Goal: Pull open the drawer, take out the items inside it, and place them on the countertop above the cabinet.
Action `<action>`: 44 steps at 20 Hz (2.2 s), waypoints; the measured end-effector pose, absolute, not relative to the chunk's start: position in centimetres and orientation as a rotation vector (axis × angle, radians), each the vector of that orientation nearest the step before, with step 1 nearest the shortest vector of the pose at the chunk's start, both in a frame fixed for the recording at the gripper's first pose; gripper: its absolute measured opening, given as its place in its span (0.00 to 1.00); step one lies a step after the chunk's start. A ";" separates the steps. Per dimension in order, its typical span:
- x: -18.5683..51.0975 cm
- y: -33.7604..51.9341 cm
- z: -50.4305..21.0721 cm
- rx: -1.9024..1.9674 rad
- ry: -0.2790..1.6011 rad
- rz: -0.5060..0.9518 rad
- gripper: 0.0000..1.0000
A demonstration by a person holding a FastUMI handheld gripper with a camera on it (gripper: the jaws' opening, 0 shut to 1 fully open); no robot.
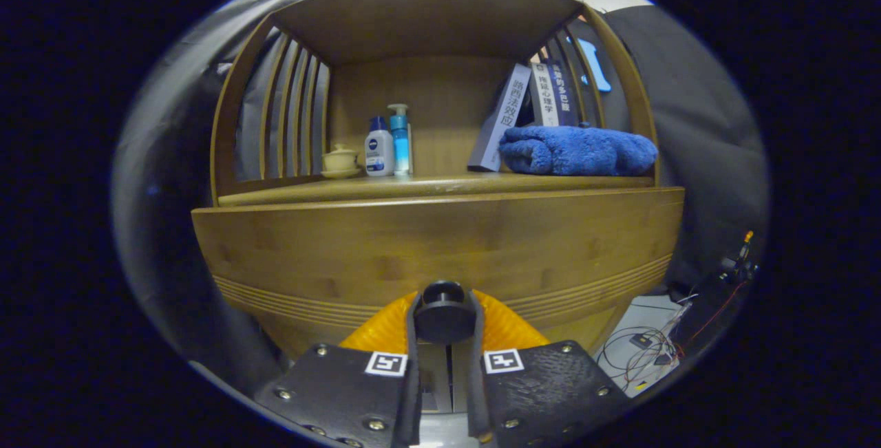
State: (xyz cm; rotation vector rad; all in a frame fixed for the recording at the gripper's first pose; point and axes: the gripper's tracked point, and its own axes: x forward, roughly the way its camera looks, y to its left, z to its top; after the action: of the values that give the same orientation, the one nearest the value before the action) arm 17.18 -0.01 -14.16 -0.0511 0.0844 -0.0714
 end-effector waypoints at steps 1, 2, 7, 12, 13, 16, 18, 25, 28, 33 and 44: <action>16.4 0.0 -14.1 -0.048 0.086 -0.068 0.27; 15.4 0.1 -14.2 -0.053 0.086 -0.065 0.26; 10.9 0.0 -14.5 -0.063 0.081 -0.072 0.26; 6.2 0.0 -14.9 -0.057 0.091 -0.064 0.26; 5.4 0.0 -15.2 -0.062 0.095 -0.062 0.26; 3.5 0.0 -15.9 -0.070 0.112 -0.052 0.26; 2.6 0.0 -16.2 -0.069 0.123 -0.043 0.26; 1.5 0.3 -15.6 -0.098 0.084 -0.029 0.47; 0.4 0.9 -13.5 -0.133 0.052 -0.013 0.78; -1.5 2.5 -8.6 -0.135 0.017 -0.001 0.98; 7.3 2.8 -2.4 -0.137 0.164 -0.004 0.98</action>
State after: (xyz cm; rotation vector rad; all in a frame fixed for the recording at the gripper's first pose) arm 7.26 2.83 -2.43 -0.1366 0.1643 -0.0036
